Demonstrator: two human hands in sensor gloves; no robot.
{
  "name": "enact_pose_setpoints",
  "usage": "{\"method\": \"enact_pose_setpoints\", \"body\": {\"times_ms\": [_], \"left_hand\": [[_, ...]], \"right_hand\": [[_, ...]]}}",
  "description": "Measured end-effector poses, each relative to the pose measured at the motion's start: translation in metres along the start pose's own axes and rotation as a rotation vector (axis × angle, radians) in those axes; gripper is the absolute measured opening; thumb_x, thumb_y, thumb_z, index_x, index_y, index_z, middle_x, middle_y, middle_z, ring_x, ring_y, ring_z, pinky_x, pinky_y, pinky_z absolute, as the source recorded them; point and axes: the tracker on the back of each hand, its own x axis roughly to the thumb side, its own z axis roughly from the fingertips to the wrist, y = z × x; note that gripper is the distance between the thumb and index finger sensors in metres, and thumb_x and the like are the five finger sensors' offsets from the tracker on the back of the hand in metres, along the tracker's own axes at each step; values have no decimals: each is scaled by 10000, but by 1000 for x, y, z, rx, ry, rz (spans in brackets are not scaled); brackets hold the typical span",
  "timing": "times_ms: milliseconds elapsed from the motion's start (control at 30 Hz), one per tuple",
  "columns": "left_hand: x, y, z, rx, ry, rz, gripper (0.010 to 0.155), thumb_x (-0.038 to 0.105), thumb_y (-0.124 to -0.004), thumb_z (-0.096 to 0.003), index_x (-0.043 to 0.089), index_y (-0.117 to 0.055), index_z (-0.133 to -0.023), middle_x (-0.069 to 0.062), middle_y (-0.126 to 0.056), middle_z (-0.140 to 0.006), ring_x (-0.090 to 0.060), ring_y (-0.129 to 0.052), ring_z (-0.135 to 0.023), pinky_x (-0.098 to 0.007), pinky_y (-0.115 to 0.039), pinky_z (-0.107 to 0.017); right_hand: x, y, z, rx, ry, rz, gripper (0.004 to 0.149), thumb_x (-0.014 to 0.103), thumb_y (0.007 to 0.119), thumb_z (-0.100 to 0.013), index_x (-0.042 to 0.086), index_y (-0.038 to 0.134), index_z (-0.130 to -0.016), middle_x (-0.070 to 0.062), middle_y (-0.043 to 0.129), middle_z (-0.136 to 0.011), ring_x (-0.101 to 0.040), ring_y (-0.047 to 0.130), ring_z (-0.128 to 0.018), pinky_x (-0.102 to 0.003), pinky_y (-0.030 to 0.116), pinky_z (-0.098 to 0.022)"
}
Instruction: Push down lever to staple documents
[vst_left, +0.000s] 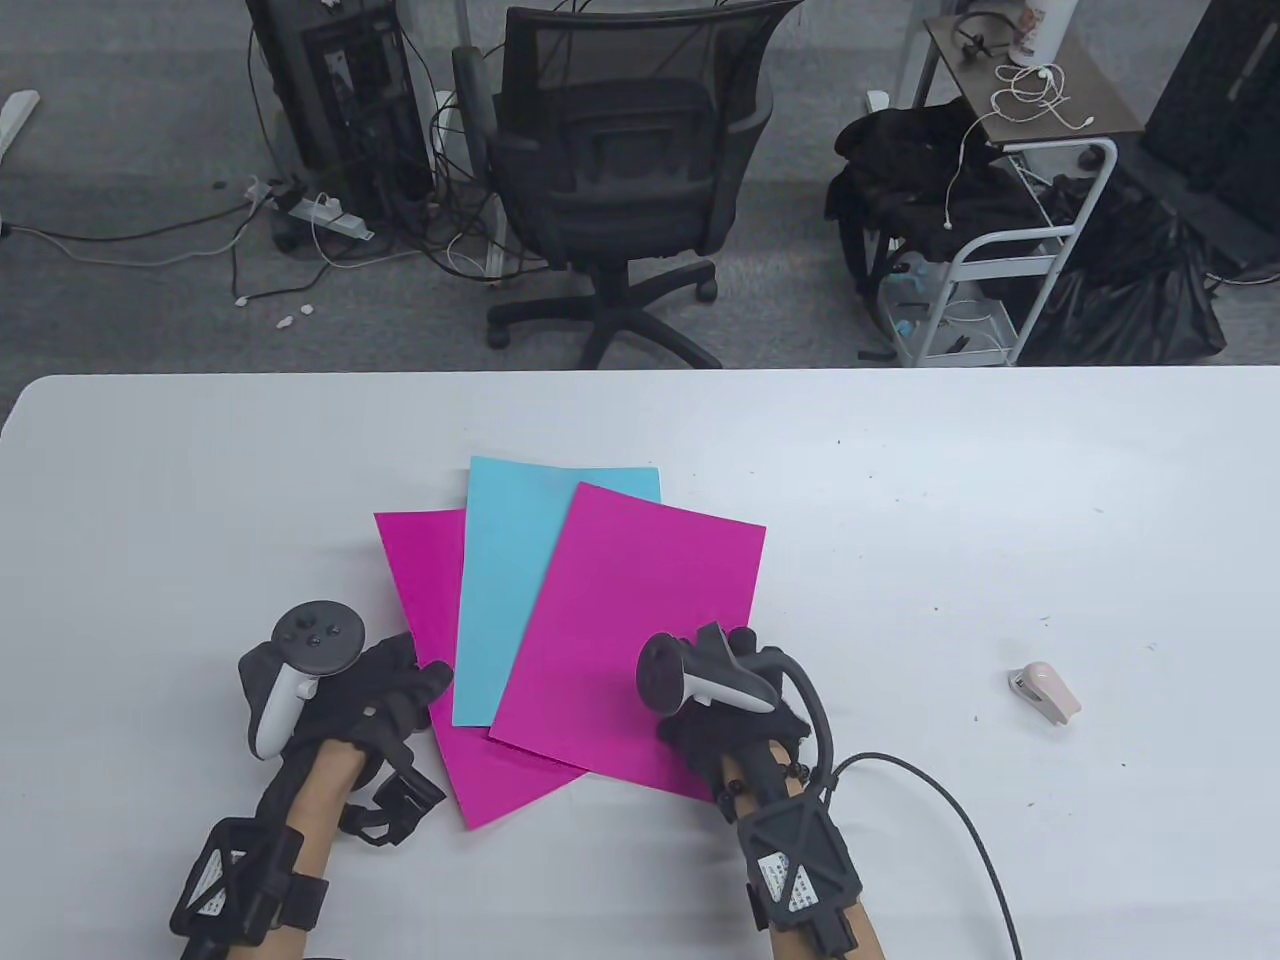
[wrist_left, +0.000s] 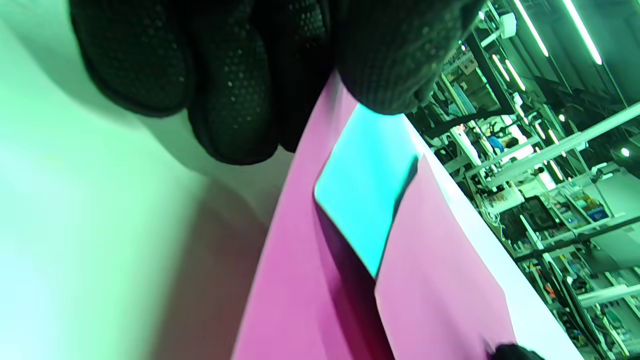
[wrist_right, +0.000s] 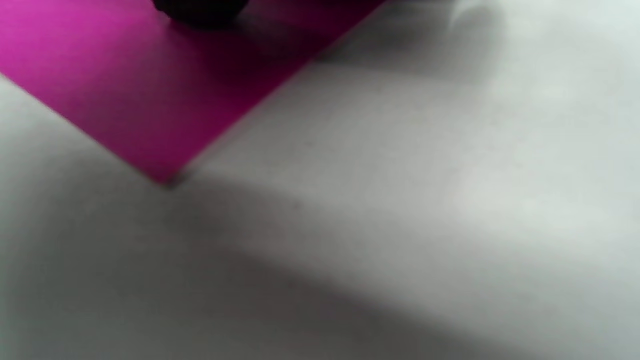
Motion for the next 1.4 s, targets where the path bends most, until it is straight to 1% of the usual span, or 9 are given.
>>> {"method": "enact_pose_setpoints", "body": {"times_ms": [133,400,867,1167,1267,1400], "left_hand": [[1,-6,0,-15,-13,4,651,297,-844,-542,16,-614,-1082,-122,-970,-886,-301,-1032,-693,-566,-860,-527],[2,-11,-1,-12,-25,11,684,311,-875,-522,-12,-624,-1071,-112,-975,-872,-287,-1036,-682,-558,-865,-523],[3,-14,-2,24,2,-7,627,275,-913,-506,-18,-703,-1019,-70,-1024,-769,-223,-1073,-585,-527,-901,-483],[4,-17,-2,73,27,-18,567,251,-929,-502,0,-756,-980,-66,-1039,-733,-210,-1077,-545,-524,-909,-469],[4,-17,-2,89,29,-17,543,248,-933,-500,16,-774,-964,-63,-1043,-730,-207,-1078,-538,-521,-912,-468],[3,-14,-1,122,15,-15,516,241,-937,-496,35,-791,-947,-66,-1045,-728,-213,-1076,-536,-527,-909,-470]], "right_hand": [[6,2,1,-23,-52,0,789,400,543,-544,33,110,-1092,-361,71,-1082,-656,146,-976,-766,266,-673],[17,5,3,-33,-86,23,781,398,538,-545,43,110,-1093,-350,71,-1088,-650,147,-979,-765,263,-674],[37,6,2,-59,-165,40,760,383,546,-546,65,130,-1096,-319,96,-1097,-632,148,-986,-761,261,-676],[34,6,4,-65,-176,9,746,374,544,-551,71,137,-1098,-315,103,-1103,-632,145,-986,-767,263,-672],[30,4,5,-75,-184,-35,751,384,544,-551,61,149,-1101,-316,125,-1106,-639,152,-985,-774,271,-669],[17,-1,12,-169,-159,-125,789,414,542,-549,17,138,-1099,-371,147,-1096,-659,216,-983,-775,313,-669]]}}
